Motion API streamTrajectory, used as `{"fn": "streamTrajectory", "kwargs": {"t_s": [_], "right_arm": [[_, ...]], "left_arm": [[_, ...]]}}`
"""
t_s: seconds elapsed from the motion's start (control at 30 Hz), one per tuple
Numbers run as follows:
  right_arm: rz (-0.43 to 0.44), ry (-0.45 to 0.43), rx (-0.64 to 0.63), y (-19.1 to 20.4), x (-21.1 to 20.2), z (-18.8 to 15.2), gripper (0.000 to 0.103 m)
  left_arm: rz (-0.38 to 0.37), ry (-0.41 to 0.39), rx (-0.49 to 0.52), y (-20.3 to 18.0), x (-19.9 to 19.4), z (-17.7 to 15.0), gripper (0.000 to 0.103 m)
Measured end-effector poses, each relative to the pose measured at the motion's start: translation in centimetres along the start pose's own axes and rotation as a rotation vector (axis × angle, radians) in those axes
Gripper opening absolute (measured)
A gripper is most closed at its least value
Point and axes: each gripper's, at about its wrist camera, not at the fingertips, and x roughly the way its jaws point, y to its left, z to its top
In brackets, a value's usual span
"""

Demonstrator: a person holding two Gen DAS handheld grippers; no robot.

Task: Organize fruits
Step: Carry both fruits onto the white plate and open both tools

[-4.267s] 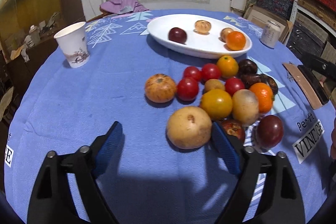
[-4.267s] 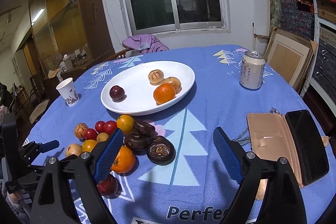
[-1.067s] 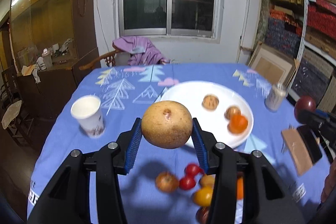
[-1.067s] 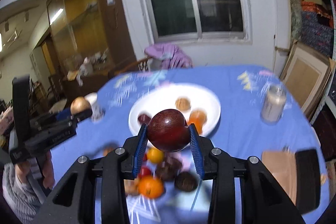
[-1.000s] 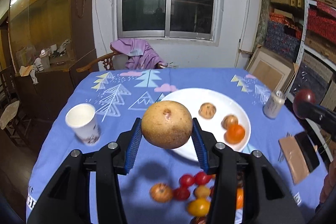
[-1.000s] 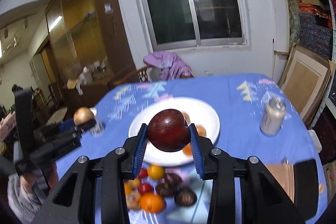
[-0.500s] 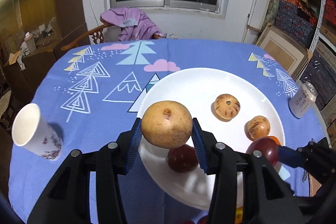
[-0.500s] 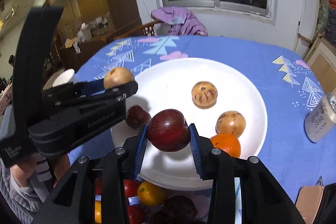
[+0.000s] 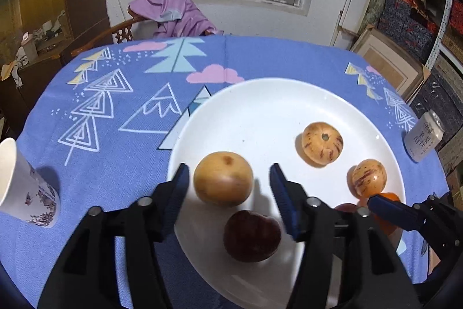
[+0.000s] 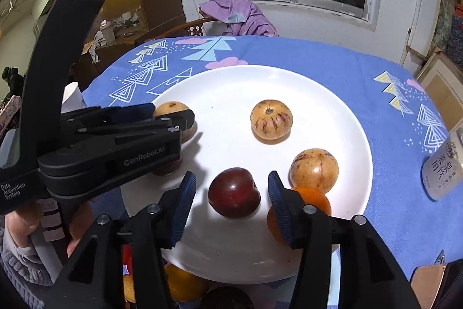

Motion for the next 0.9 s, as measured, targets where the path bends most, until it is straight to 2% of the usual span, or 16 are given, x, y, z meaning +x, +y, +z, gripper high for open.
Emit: {"fn": "streamTrajectory", "kwargs": {"t_s": [0.17, 0.27, 0.37, 0.47, 0.53, 0.57, 0.63, 0.7, 0.8, 0.9], "right_arm": [[-0.001, -0.039, -0.012, 0.0, -1.6, 0.4, 0.056], [0.011, -0.083, -0.010, 0.0, -3.6, 1.0, 0.056], [0.022, -0.139, 0.000, 0.1, -6.3, 1.5, 0.060], [0.050, -0.172, 0.022, 0.3, -9.1, 1.0, 0.063], [0.058, -0.187, 0.019, 0.7, -11.0, -0.3, 0.065], [0.059, -0.201, 0.020, 0.9, -11.8, -1.1, 0.065], [0.053, -0.224, 0.031, 1.0, -13.1, -3.0, 0.074], [0.033, -0.244, 0.035, 1.1, -14.2, -5.5, 0.075], [0.014, -0.268, 0.069, 0.6, -14.8, -8.9, 0.078], [0.002, -0.237, 0.122, -0.4, -14.3, -12.2, 0.079]], "left_arm": [[-0.023, -0.026, -0.012, 0.2, -1.8, 0.0, 0.062], [-0.018, -0.075, -0.018, 0.3, -4.2, -0.1, 0.062], [0.037, -0.143, 0.011, 0.4, -7.3, -1.2, 0.069], [0.108, -0.183, 0.058, 0.5, -9.9, -3.0, 0.070], [0.142, -0.189, 0.073, 0.8, -11.6, -4.6, 0.070], [0.141, -0.193, 0.064, 1.1, -12.6, -5.6, 0.073], [0.141, -0.202, 0.038, 1.7, -14.2, -7.8, 0.083], [0.158, -0.213, 0.028, 2.1, -15.7, -10.2, 0.086], [0.169, -0.221, 0.019, 2.3, -17.2, -13.4, 0.090], [0.202, -0.224, 0.010, 2.6, -17.9, -16.4, 0.094]]}}
